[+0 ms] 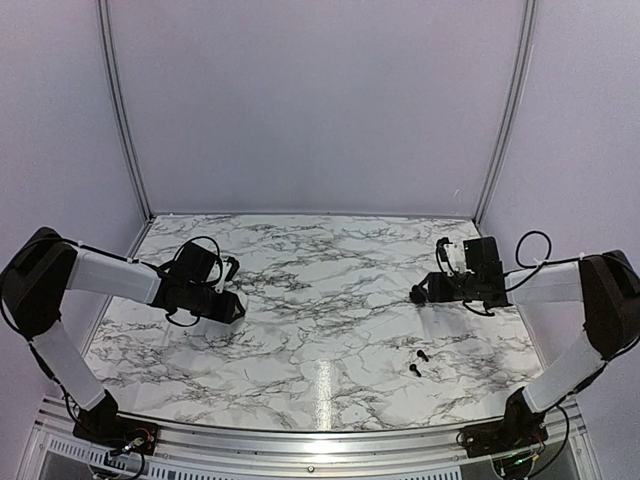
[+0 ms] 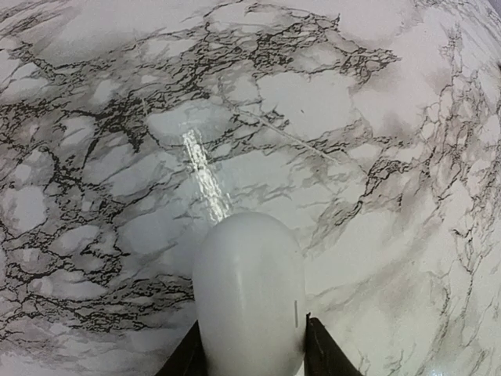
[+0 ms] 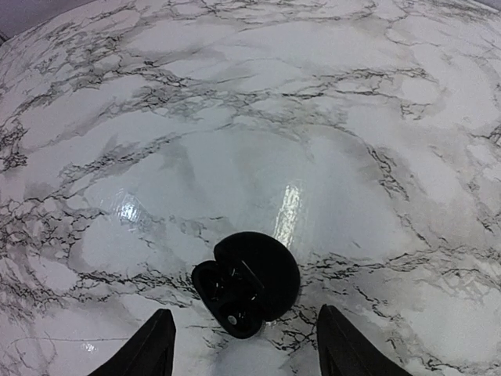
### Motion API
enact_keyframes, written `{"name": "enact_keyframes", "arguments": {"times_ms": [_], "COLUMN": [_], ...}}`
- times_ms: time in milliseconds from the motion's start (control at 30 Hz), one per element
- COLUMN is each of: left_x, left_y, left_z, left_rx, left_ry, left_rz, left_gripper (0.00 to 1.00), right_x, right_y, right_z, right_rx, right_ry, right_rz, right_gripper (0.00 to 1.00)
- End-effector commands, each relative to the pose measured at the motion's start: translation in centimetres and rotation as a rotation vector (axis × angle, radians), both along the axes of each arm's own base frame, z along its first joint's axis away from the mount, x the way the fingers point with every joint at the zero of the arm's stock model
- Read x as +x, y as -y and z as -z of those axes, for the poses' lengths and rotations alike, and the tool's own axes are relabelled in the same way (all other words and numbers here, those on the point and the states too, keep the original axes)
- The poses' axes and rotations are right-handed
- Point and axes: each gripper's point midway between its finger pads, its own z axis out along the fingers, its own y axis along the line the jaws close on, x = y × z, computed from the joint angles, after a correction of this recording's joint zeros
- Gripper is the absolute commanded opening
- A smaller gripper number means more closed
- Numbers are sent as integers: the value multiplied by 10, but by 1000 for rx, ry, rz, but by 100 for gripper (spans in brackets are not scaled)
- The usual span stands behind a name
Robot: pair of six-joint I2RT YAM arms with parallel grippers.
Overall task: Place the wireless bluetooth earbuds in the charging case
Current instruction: Place the charging case with the earbuds at the center of the board, then pick up the charging case from the center of the board.
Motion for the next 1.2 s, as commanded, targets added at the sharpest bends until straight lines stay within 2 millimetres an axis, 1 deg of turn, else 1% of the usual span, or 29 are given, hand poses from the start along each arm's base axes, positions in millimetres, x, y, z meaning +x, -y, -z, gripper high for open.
{"name": "enact_keyframes", "arguments": {"times_ms": [0,167,267,333,500,600,700,833,867,1000,1100,1167], "left_x": [5,9,9,10,11,11,13,16,16,19,23,27], "left_y": [-6,-10,-12,-12,-18,-20,-20,-19,-18,-18,-19,-21], "left_z": [8,15,16,16,20,21,19,16,14,5,-8,-22], "left_rx": [4,12,13,12,18,13,3,-8,-11,-20,-26,-28], "left_ry": [-23,-35,-39,-41,-53,-64,-67,-65,-64,-41,-3,41], "left_rz": [-31,-37,-39,-40,-51,-55,-58,-59,-57,-63,-72,-84], "left_gripper": [28,30,31,31,33,37,45,53,55,65,76,83], "right_x": [21,30,37,40,35,34,27,22,22,20,15,18], "right_y": [7,5,9,10,3,0,-1,-4,-5,-8,-15,-20], "right_z": [-5,11,14,19,36,41,49,53,53,49,43,33], "right_rx": [-24,-32,-43,-56,-54,-48,-50,-38,-35,-14,33,73], "right_ry": [26,-20,-26,-52,-117,-134,-177,-192,-189,-182,-174,-135], "right_rz": [26,12,15,11,-36,-57,-73,-96,-101,-111,-127,-134], "right_gripper": [62,61,60,59,57,54,52,43,39,29,26,25]}}
